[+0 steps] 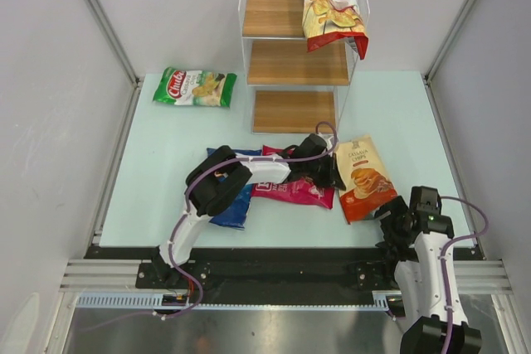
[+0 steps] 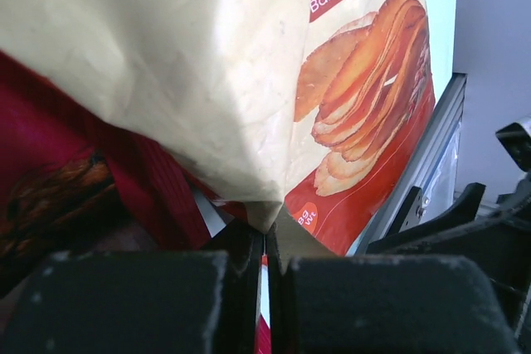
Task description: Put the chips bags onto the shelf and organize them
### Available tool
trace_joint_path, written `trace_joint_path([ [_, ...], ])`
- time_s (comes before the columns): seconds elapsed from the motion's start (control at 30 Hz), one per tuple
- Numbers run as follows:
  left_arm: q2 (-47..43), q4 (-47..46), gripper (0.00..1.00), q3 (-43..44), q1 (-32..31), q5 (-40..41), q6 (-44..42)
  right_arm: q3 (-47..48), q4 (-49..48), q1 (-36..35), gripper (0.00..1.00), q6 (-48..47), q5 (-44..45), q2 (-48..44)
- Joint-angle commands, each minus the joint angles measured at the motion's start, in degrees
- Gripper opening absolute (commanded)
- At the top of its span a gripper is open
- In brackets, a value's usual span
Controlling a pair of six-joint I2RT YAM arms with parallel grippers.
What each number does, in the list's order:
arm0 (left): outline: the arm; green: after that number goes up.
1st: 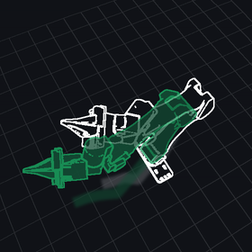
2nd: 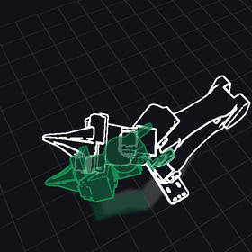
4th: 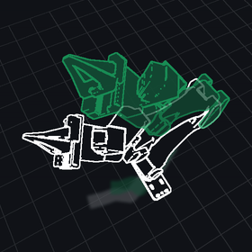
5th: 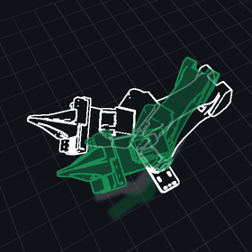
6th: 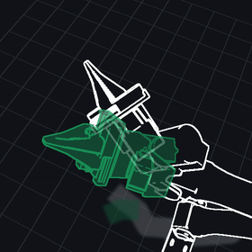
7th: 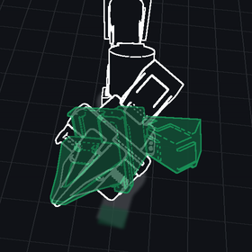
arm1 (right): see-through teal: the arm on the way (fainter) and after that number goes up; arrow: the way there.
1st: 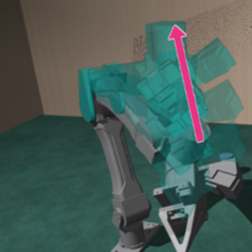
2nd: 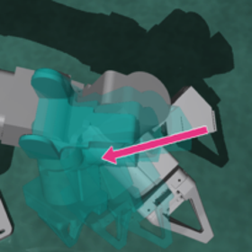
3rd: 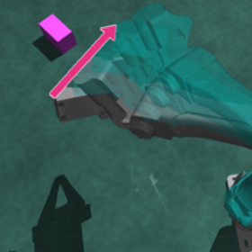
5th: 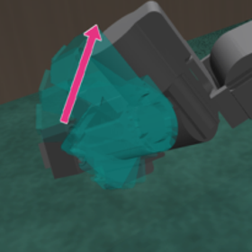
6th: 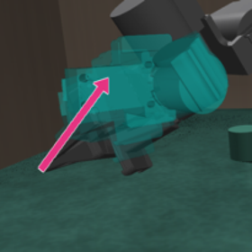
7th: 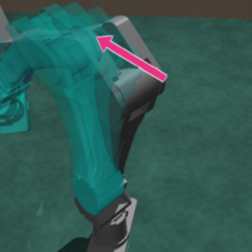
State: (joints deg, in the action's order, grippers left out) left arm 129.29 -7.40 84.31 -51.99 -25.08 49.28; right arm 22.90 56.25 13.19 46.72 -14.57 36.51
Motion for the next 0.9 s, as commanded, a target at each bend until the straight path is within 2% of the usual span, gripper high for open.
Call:
trace_joint_path([
  [0.0, -5.1, 2.6, 0.00, -2.0, 0.5, 1.2, -0.8, -1.3, -3.7, 0.3, 0.87, 3.7, 1.6, -1.0],
  [0.27, -7.7, 6.7, 0.00, -3.2, 0.5, 1.3, -4.8, -2.5, -15.2, 0.3, 0.86, 5.2, 1.6, 6.5],
  [0.6, -6.0, 11.2, 0.00, -0.2, 0.6, -1.7, -6.4, -8.6, -25.7, -0.3, 0.85, 11.9, -0.1, 10.4],
  [0.87, -3.9, 15.2, 0.00, 3.6, 0.5, -5.1, -5.2, -9.6, -32.9, -8.0, 0.86, 19.3, 2.3, 9.2],
])
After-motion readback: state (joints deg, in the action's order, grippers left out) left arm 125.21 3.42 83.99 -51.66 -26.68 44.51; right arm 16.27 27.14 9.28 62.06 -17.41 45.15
